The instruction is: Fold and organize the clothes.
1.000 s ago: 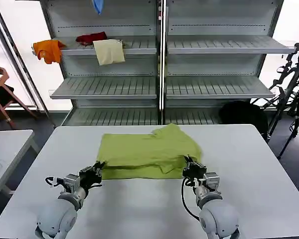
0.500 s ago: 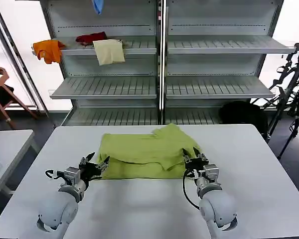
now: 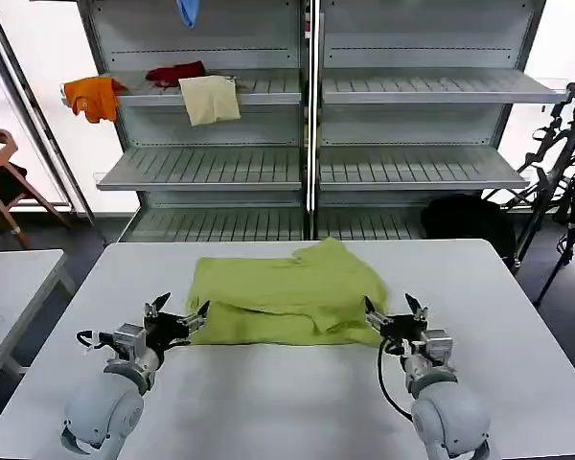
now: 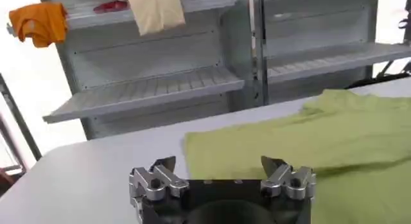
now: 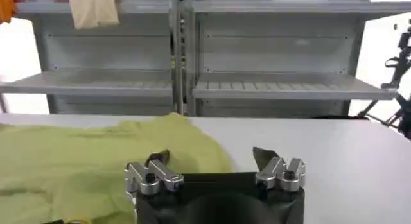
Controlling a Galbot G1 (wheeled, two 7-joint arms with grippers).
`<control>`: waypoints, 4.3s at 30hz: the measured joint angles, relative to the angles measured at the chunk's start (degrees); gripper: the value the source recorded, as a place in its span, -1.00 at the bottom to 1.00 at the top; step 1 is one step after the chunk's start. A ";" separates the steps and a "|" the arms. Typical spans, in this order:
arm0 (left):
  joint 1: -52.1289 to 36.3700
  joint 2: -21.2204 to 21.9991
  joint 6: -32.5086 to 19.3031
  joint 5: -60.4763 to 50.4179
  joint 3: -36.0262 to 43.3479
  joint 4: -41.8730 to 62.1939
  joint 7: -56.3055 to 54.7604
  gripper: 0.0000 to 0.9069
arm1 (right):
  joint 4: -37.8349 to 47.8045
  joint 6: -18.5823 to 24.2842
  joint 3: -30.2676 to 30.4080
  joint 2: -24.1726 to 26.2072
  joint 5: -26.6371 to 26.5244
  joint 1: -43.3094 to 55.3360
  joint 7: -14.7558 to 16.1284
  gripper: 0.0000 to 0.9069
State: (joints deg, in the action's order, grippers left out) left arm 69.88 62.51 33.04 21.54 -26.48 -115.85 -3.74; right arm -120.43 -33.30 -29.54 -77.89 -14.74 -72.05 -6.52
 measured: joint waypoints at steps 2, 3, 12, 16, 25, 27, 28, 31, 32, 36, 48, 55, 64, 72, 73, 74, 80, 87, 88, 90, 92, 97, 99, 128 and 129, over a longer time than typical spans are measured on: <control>0.45 -0.03 -0.01 0.04 -0.16 -0.10 -0.02 1.00 | -0.19 -0.01 -0.50 0.25 -0.98 0.12 -0.37 1.00; 0.67 -0.07 -0.01 0.05 -0.19 -0.18 -0.02 1.00 | -0.24 -0.01 -0.65 0.36 -1.32 0.27 -0.57 1.00; 2.64 0.00 -0.04 0.12 -0.51 -1.03 0.09 1.00 | -1.95 0.00 -1.23 0.37 -1.96 -1.24 -0.61 1.00; 2.89 -0.04 -0.03 0.17 -0.06 -0.69 0.00 1.00 | -2.14 0.01 -1.33 -0.29 -1.36 -4.10 0.04 1.00; 2.51 -0.75 0.02 0.24 0.65 1.27 -0.27 1.00 | -2.60 0.02 -1.64 -0.43 -0.19 -8.76 1.30 0.64; 2.48 -0.71 0.02 0.24 0.77 1.65 -0.20 1.00 | -2.37 0.04 -1.46 -0.59 0.06 -9.14 1.30 0.38; 2.41 -0.65 0.02 0.23 0.85 1.82 -0.20 1.00 | -2.16 0.04 -1.33 -0.73 0.18 -9.25 1.30 0.31; 2.11 -0.43 0.02 0.22 1.11 2.42 -0.21 1.00 | -1.47 0.05 -0.77 -1.11 0.64 -9.29 1.26 0.02; 2.06 -0.38 0.02 0.22 1.18 2.61 -0.20 1.00 | -1.22 0.05 -0.56 -1.14 0.73 -9.24 1.23 -0.07; 1.95 -0.30 0.02 0.26 1.21 3.37 -0.19 0.62 | -0.27 0.05 0.12 -1.14 0.99 -8.86 0.98 -0.80; 1.96 -0.06 -0.04 0.41 1.51 4.93 0.51 -0.96 | 0.80 0.10 0.63 -1.12 1.81 -8.48 1.66 -1.00; 2.26 -0.23 -0.07 0.48 1.45 4.91 0.59 -1.00 | 0.48 0.09 0.44 -1.03 1.88 -8.76 1.86 -1.00; 3.59 -0.89 0.01 0.72 0.77 3.99 -0.49 -1.00 | -1.14 0.00 0.06 -0.64 1.71 -10.32 2.10 -1.00; 7.41 -2.20 0.13 1.70 -0.90 0.80 -1.12 -1.00 | -4.26 -0.06 -0.03 -0.17 1.63 -13.30 1.84 -1.00; 8.11 -2.37 0.14 1.88 -1.15 0.22 -1.23 -1.00 | -4.88 -0.06 0.02 -0.18 1.64 -13.98 1.69 -1.00; 9.11 -2.65 0.14 2.11 -1.52 -0.49 -1.30 -1.00 | -5.43 -0.06 0.06 -0.20 1.64 -14.55 1.59 -1.00; 15.06 -3.83 0.14 3.90 -4.27 -5.23 -1.76 -1.00 | -9.45 -0.07 0.55 -0.14 1.73 -19.17 1.06 -1.00; 23.05 -5.28 0.12 7.11 -9.57 -11.37 -1.98 -1.00 | -14.96 -0.08 1.53 0.22 2.31 -25.91 0.05 -1.00; 24.12 -5.43 0.12 7.42 -10.47 -12.06 -1.96 -1.00 | -15.67 -0.08 1.70 0.25 2.42 -26.80 -0.06 -1.00; 26.40 -5.61 0.11 7.90 -12.28 -13.11 -1.95 -1.00 | -17.03 -0.09 2.19 0.23 2.83 -28.63 -0.43 -1.00; 28.34 -5.62 0.10 8.20 -13.62 -13.84 -1.96 -1.00 | -18.06 -0.09 2.70 0.12 3.28 -30.10 -0.75 -1.00; 31.79 -5.52 0.09 8.43 -15.52 -14.95 -2.27 -1.00 | -19.95 -0.09 4.04 0.47 4.33 -33.52 -1.24 -1.00; 32.85 -5.52 0.08 8.50 -16.02 -15.11 -2.56 -0.44 | -20.62 -0.09 4.50 0.53 4.74 -34.72 -1.56 0.22; 17.96 -5.43 0.12 14.50 -14.63 -10.48 -0.11 1.00 | -14.21 -0.73 5.35 3.02 4.69 -13.96 4.21 1.00; 16.24 -5.75 0.15 14.50 -14.06 -9.26 0.56 1.00 | -12.69 -0.76 5.58 3.27 4.08 -11.90 4.42 1.00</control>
State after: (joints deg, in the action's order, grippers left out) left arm 86.12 56.76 33.19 36.04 -40.53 -125.11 -3.19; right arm -133.12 -34.06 -23.96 -74.63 -10.65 -83.95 -2.10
